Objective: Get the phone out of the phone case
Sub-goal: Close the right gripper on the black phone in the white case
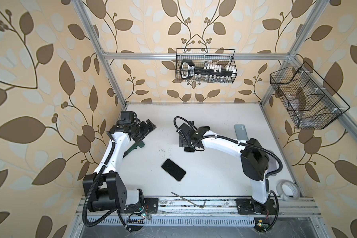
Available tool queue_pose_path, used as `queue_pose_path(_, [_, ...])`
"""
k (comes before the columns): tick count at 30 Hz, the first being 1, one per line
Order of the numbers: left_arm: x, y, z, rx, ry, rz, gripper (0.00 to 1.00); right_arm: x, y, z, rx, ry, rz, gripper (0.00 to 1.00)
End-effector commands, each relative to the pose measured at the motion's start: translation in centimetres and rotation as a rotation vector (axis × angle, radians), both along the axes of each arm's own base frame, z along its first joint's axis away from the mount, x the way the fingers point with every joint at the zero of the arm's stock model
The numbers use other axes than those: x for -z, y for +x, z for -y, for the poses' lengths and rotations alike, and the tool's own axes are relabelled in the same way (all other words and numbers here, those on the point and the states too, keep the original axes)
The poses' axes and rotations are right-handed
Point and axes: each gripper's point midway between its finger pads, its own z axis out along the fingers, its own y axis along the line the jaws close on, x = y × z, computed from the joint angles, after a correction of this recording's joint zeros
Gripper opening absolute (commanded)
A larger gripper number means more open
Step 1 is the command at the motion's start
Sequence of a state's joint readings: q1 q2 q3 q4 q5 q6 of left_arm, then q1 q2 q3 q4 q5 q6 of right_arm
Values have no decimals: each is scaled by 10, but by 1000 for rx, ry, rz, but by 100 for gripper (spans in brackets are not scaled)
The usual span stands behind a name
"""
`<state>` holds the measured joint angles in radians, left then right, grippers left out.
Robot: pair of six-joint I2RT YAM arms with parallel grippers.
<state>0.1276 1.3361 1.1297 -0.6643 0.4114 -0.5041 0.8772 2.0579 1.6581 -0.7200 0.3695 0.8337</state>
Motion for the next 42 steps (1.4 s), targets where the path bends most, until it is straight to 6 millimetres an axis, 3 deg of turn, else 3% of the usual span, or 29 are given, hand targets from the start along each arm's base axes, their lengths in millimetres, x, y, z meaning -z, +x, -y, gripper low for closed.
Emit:
queue_pose_path(1, [-7, -3, -1, 12, -19, 19, 99, 17, -6, -2, 4, -58, -64, 100])
queue_pose_path(6, [-7, 0, -1, 1, -105, 29, 99, 37, -5, -1, 20, -84, -97, 100])
queue_pose_path(16, [-10, 0, -7, -23, -126, 51, 99, 55, -1, 11, 46, -114, -142, 100])
queue_pose_path(42, [-12, -1, -7, -21, -132, 61, 99, 90, 2, 13, 7, -112, -224, 83])
